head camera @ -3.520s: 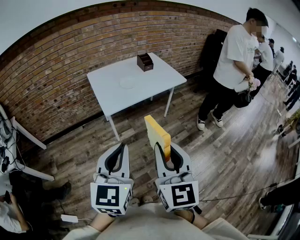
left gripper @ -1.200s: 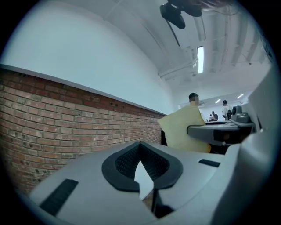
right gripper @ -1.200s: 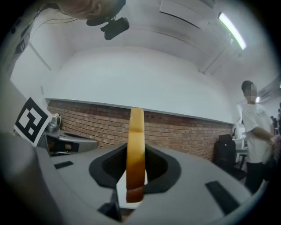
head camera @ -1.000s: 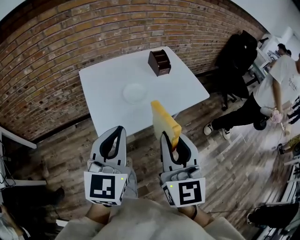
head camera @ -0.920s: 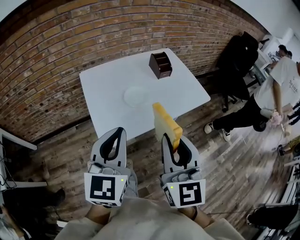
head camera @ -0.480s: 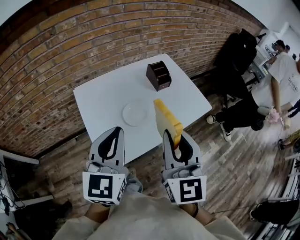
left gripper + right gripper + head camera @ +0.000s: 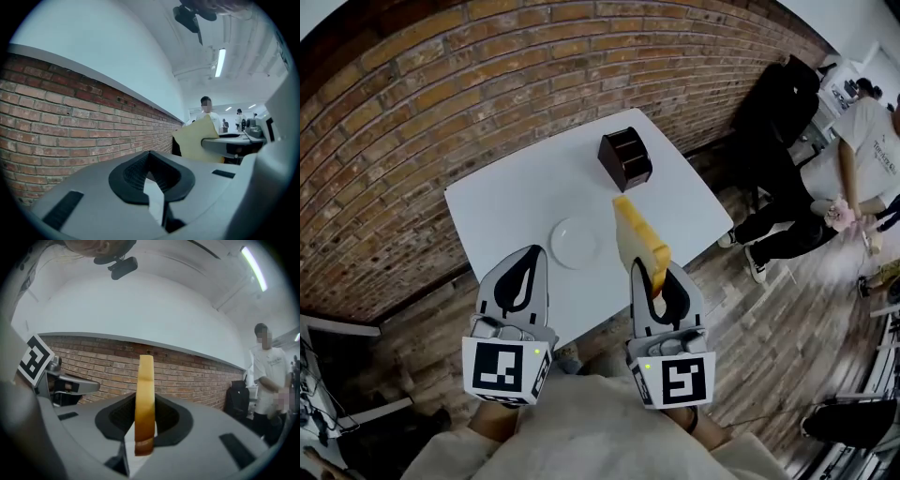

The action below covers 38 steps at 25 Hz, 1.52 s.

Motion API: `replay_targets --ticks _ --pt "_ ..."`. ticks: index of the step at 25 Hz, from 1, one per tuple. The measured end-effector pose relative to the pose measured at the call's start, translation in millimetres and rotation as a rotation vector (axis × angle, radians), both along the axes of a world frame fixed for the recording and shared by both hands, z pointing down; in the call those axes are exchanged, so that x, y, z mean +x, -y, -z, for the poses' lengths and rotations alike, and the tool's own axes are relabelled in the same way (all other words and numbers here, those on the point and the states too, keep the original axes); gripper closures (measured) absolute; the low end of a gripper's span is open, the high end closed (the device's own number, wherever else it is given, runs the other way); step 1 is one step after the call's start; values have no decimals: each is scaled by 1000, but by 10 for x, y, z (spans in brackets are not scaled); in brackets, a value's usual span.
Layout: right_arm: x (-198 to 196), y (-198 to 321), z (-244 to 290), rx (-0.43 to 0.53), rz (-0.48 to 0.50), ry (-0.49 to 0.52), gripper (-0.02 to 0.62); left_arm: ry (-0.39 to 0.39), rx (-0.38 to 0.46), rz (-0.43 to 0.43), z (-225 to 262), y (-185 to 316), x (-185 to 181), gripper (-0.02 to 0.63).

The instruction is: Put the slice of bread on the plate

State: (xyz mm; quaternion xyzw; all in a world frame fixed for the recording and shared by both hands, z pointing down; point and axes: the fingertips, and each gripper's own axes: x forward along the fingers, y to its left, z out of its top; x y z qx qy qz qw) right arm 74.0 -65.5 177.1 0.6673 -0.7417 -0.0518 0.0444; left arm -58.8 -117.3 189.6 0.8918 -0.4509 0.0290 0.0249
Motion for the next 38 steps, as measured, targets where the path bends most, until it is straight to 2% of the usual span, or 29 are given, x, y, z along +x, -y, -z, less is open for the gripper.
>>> replay_targets --ticks 8,16,23,38 --pt "41 181 -155 -48 20 0 505 -4 -21 1 -73 118 56 596" --pt "-49 453 -415 -135 137 9 505 -16 -34 30 -112 312 59 597" --pt "-63 560 -738 -203 187 0 505 6 -51 47 -437 428 103 597" --pt "-137 980 -1131 -236 265 45 505 23 -132 54 -859 651 229 597"
